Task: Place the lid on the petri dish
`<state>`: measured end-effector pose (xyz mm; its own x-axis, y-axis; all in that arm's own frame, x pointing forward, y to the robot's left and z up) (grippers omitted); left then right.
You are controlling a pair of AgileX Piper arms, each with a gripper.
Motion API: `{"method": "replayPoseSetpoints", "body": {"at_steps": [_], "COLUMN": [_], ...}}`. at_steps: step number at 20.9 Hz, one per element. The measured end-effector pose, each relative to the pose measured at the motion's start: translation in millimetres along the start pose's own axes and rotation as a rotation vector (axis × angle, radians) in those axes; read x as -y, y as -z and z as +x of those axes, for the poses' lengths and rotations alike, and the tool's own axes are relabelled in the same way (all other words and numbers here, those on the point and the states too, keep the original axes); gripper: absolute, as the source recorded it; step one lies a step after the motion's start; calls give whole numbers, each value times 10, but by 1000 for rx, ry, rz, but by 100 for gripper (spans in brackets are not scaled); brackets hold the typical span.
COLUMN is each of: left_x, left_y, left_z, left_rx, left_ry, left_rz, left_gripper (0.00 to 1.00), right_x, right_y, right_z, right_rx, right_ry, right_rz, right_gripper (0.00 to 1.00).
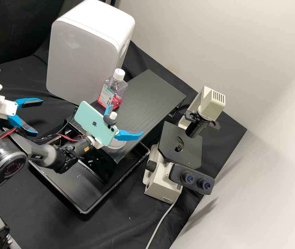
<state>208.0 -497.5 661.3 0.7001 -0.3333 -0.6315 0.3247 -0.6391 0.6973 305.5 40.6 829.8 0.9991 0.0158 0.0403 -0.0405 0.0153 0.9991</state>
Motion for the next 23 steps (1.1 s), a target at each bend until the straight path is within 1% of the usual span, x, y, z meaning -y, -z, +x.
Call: {"method": "replayPoseSetpoints", "body": {"at_steps": [8,10,11,14,17,20,21,23], "left_x": [0,0,0,0,0,0,0,0], "left_y": [0,0,0,0,0,0,0,0], "left_z": [0,0,0,0,0,0,0,0], "left_rx": [0,0,0,0,0,0,0,0], "left_ry": [0,0,0,0,0,0,0,0], "left_rz": [0,0,0,0,0,0,0,0], "left_gripper": [100,100,100,100,100,100,100,100], "right_x": [0,8,15,53,127,213,248,317], "right_y": [0,11,43,198,322,385,392,408], "right_z": [0,-39,-75,-198,-278,-326,-346,-388], "right_rx": [0,-7,-18,-73,-128,-151,-147,-130], "right_ry": [0,-1,2,18,38,70,78,81], "right_rz": [0,0,1,4,7,1,-7,-44], "right_gripper": [100,100,100,100,100,100,100,100]}}
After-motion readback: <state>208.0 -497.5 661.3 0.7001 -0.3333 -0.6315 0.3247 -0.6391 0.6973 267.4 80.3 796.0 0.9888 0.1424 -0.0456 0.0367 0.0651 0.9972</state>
